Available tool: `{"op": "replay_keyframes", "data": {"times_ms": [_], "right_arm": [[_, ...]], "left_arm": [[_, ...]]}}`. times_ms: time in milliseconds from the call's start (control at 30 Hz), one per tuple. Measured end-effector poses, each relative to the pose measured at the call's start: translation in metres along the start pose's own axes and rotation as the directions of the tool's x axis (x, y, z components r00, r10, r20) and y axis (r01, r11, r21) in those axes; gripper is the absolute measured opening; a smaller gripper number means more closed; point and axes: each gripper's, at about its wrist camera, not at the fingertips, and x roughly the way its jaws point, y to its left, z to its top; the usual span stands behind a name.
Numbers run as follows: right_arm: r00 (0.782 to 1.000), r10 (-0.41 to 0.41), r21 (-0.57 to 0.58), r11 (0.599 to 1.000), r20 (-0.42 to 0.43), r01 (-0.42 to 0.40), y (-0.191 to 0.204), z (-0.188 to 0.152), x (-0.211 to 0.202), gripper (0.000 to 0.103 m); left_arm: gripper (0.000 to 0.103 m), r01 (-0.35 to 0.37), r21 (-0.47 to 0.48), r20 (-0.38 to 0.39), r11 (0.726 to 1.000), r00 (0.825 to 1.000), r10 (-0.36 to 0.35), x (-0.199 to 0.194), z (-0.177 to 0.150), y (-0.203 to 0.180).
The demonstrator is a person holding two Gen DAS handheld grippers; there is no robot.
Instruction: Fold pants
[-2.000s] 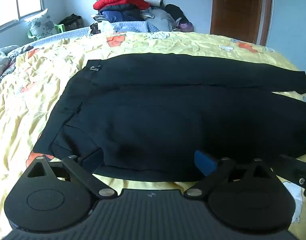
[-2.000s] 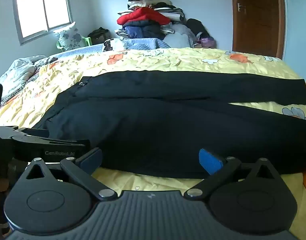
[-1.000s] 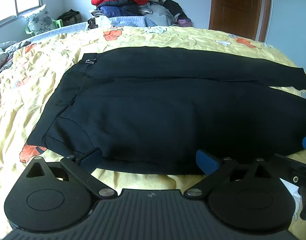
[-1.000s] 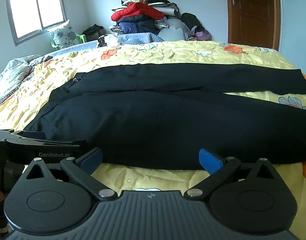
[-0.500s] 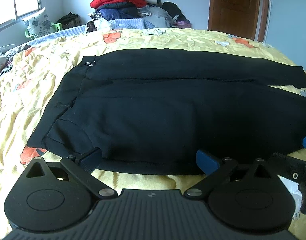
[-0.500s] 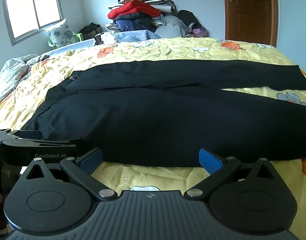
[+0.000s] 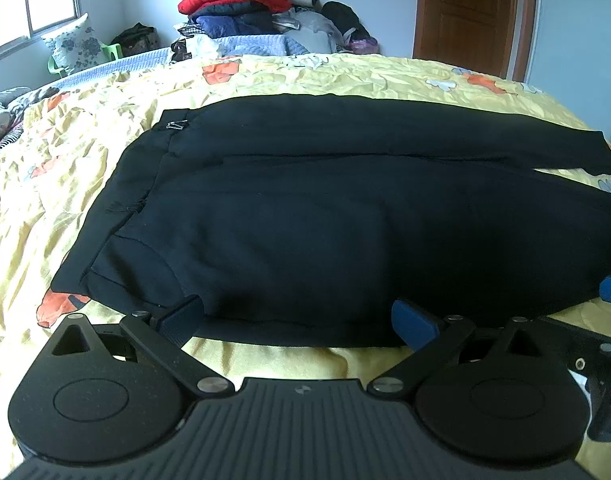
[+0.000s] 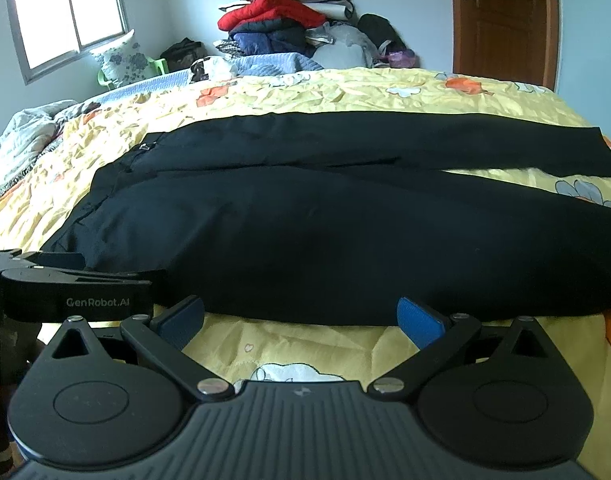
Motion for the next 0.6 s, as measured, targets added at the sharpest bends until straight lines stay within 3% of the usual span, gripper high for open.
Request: {"op": "replay_keyframes", "data": {"times_ms": [600], "right_arm": [[1.000,0.002,-0.020,1.000,-0.004,-0.002,0.0034,-0.0007,0.0009,0.103]], "left_arm": [[0.102,0.002,0.011,0.003,1.000,1.000,-0.002,0.0005,-0.0001,-0.0009]]}}
